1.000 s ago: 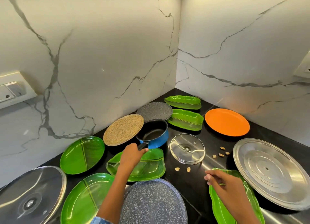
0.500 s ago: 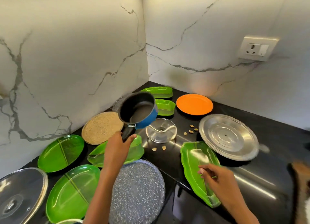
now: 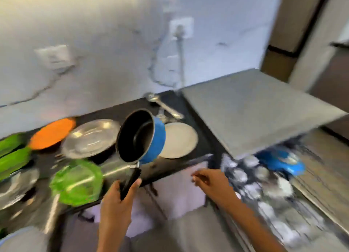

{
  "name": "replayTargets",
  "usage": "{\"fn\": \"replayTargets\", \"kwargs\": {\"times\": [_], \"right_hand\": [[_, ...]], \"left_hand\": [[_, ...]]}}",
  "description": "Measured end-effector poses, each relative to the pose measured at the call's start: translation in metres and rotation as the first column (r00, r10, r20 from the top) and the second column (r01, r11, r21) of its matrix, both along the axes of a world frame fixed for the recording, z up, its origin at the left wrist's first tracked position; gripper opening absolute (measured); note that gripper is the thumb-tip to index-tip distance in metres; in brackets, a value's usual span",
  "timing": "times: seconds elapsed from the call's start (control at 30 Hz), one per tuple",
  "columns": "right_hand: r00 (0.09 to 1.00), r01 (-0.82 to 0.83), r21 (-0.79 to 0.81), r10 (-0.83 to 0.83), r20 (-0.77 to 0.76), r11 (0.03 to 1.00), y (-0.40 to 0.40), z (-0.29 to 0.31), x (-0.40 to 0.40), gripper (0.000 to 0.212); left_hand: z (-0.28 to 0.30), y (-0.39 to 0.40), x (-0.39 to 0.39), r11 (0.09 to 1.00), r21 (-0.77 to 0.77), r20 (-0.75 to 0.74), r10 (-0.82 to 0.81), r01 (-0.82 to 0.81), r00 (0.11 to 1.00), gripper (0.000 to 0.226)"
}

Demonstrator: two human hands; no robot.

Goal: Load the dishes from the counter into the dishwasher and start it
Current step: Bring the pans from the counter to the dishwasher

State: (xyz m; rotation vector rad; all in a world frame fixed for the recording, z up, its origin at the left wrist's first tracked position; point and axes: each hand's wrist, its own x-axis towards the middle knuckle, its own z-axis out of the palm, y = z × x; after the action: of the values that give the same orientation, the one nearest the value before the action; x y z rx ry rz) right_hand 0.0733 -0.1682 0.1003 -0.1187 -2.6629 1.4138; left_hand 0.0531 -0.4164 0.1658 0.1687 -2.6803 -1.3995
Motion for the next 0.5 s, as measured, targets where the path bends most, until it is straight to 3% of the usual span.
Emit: {"fn": "replayTargets", "kwargs": {"times": [0.1,0.27,0.33,0.4,0.43,0.5], "right_hand": [[0.972,0.225,0.012,-0.225,0.071,0.974,0.074,-0.012,0.063,0.036],[0.838,0.534,-0.026,-0.524,0.152,0.845,0.166,-0.045,0.167,0.019],[0.771,0.632,-0.125,-0.607,0.191,0.764,0.190,-0.060,0.194,0.024],[0.699,0.714,-0.276,-0.679,0.225,0.643,0.210,-0.075,0.206,0.048],[0.679,0.727,-0.367,-0.688,0.256,0.580,0.221,-0.083,0.207,0.059],[0.698,0.692,-0.555,-0.625,0.350,0.462,0.241,-0.095,0.202,0.056]], "left_hand": [[-0.010,0.088,0.020,0.977,-0.020,0.072,-0.212,0.214,0.975,0.032],[-0.033,0.226,0.046,0.815,-0.014,0.193,-0.567,0.580,0.801,0.037],[-0.049,0.273,0.056,0.740,0.040,0.202,-0.664,0.672,0.720,0.032],[-0.068,0.323,0.071,0.697,0.176,0.194,-0.717,0.695,0.670,0.020],[-0.080,0.349,0.078,0.693,0.254,0.200,-0.720,0.675,0.664,0.015],[-0.104,0.393,0.085,0.683,0.370,0.229,-0.724,0.629,0.651,0.016]]}}
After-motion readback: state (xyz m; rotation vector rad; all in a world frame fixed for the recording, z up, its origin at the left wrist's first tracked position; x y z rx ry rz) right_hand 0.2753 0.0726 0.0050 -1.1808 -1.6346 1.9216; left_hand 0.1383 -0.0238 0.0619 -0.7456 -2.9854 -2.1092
